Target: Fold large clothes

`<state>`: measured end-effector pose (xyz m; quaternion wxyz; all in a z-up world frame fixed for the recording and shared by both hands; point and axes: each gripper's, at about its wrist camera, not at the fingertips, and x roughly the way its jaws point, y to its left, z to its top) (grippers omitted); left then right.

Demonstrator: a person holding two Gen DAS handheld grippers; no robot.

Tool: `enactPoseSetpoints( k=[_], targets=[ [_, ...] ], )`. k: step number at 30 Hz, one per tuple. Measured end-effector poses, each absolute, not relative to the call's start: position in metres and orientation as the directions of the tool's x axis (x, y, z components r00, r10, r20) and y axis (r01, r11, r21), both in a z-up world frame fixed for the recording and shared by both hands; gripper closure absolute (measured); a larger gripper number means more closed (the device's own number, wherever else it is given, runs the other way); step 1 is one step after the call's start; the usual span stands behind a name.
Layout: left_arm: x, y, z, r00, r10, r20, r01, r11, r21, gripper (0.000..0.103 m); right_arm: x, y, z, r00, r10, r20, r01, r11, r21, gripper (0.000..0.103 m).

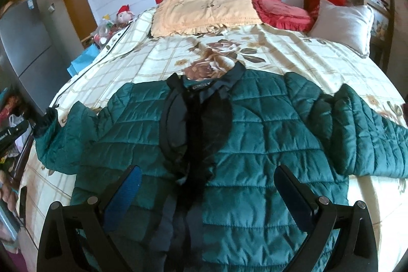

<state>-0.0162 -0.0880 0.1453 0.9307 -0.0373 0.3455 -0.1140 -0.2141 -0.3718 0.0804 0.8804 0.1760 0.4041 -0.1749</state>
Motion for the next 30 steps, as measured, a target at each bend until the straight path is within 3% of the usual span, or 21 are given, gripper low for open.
enactPoseSetpoints(
  k=[4,8,10,11,13,17,20,30],
  targets=[
    [-0.011,-0.083,0.131,0.705,-0.236,-0.669,0.170,0.972,-0.164,0.091,-0.220,-0.371,0.081,0.615,-0.160,-0.772,0.439,0.883,0.167,0.000],
    [-0.004,-0.058,0.109,0.637,-0.334,-0.695,0.164,0.939,-0.301,0.085,-0.220,-0.373,0.076,0.611,-0.139,-0.779,0.448,0.873,0.196,0.000],
    [-0.004,-0.040,0.099,0.621,-0.379,-0.686,0.146,0.916,-0.373,0.068,-0.219,-0.372,0.073,0.608,-0.131,-0.783,0.447,0.871,0.202,0.000],
    [-0.005,-0.033,0.097,0.622,-0.384,-0.682,0.134,0.911,-0.390,0.052,-0.219,-0.372,0.072,0.607,-0.129,-0.784,0.446,0.872,0.203,0.000],
    [-0.008,-0.017,0.093,0.652,-0.383,-0.655,0.131,0.907,-0.400,0.044,-0.218,-0.370,0.071,0.605,-0.126,-0.786,0.444,0.873,0.202,0.000],
    [-0.004,-0.003,0.094,0.675,-0.367,-0.640,0.126,0.912,-0.390,0.041,-0.213,-0.368,0.065,0.596,-0.115,-0.795,0.441,0.874,0.205,0.000],
    [0.008,-0.004,0.093,0.690,-0.327,-0.646,0.134,0.934,-0.330,0.032,-0.208,-0.366,0.062,0.589,-0.099,-0.802,0.441,0.871,0.217,0.000],
    [0.038,-0.024,0.061,0.697,-0.152,-0.700,0.141,0.987,-0.074,0.032,-0.206,-0.363,0.059,0.566,-0.101,-0.818,0.441,0.876,0.197,0.000]
  ],
)
